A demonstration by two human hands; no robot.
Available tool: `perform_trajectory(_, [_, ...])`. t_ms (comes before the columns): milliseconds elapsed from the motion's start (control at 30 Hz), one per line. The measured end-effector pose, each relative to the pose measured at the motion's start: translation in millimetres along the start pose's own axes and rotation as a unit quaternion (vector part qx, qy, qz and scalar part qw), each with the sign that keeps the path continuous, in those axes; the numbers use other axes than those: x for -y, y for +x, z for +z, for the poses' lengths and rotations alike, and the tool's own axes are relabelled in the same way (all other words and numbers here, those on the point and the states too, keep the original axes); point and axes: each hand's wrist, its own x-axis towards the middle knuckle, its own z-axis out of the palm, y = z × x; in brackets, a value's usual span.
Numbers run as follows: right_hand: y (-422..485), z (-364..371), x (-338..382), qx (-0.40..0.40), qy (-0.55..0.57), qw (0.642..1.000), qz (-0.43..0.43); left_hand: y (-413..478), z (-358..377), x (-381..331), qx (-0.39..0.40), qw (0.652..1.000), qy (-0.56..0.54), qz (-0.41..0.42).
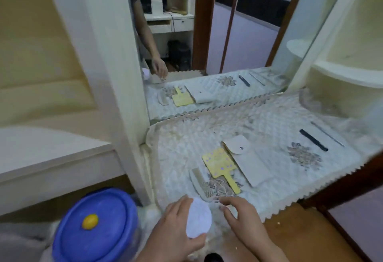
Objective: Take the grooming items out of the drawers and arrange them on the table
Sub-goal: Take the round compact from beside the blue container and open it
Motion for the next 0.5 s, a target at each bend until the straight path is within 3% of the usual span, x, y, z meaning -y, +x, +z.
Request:
perform_trajectory(200, [30, -35, -104, 0.073, -0.128, 0.989, -0.024, 64, 64, -34, 0.106, 0.993, 0.029, -0.051])
perform_trajectory(300, [40, -41, -131, 0.081, -0.157, 0.982, -0.064, 81, 80, -45, 0.096, 0.994, 0.032, -0.049])
perform_trajectory(367, [45, -45, -132, 0.092, -0.150, 0.980, -0.088, 80, 91, -42, 0.121, 0.990, 0.033, -0.069])
perform_trajectory(500, [53, -39, -123, 0.089, -0.081, 0.987, -0.111, 72, 101, -39, 0.092, 0.990, 0.065, -0.090])
